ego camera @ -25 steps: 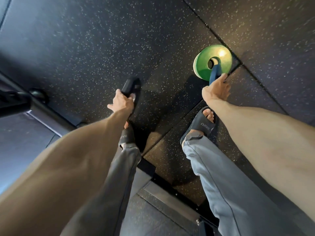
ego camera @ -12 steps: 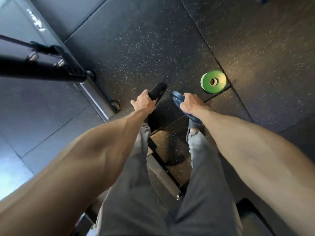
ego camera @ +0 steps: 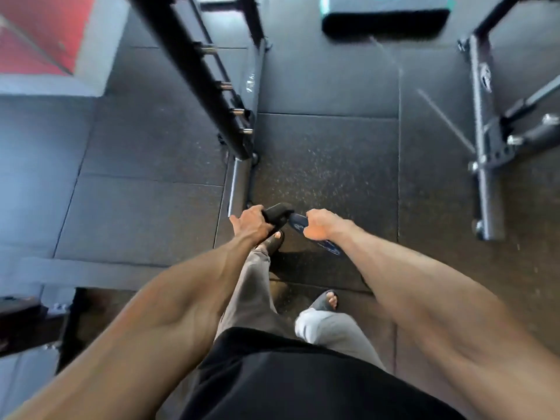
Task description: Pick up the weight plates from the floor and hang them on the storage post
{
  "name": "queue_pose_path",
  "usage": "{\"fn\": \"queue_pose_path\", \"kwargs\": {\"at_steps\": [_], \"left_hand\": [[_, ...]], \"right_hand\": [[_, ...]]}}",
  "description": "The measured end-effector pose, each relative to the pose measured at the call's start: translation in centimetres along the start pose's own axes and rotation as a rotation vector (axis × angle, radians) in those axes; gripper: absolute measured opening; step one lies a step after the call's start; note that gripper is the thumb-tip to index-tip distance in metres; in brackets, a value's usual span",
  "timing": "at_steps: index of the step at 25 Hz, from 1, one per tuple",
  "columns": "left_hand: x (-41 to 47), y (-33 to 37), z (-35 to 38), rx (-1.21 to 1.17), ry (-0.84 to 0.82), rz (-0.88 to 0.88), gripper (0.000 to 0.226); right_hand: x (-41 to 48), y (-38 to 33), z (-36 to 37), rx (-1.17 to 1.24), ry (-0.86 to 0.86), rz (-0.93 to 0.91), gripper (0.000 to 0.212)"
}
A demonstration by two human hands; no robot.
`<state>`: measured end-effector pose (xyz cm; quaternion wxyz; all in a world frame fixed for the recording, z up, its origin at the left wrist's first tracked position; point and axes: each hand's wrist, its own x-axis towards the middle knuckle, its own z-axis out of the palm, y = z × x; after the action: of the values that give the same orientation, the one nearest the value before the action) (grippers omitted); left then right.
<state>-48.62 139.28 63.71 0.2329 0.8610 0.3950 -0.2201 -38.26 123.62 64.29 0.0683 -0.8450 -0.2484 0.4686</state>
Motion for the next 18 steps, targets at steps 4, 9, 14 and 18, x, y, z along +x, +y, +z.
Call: {"fn": "queue_pose_path", "kwargs": {"at_steps": [4, 9, 14, 18], "left_hand": [[-1.7, -4.4, -3.7, -0.261, 0.091, -0.185, 0.032], [0.0, -11.2, -7.1, -0.456, 0.167, -0.367, 0.027], [3.4, -19.8, -11.5, -0.634, 0.214, -0.521, 0.021], [6.3, -26.8, -15.4, -0.756, 0.251, -0.669, 0.025]], "right_hand": [[0.3, -8.2, -4.8, -0.297, -0.042, -0.127, 0.039], [4.0, -19.0, -6.1, -0.517, -0.055, -0.228, 0.042], [9.2, -31.5, -4.6, -0.698, -0.149, -0.352, 0.040], [14.1, -41.5, -3.4, -0.825, -0.215, -0.417, 0.052]]}}
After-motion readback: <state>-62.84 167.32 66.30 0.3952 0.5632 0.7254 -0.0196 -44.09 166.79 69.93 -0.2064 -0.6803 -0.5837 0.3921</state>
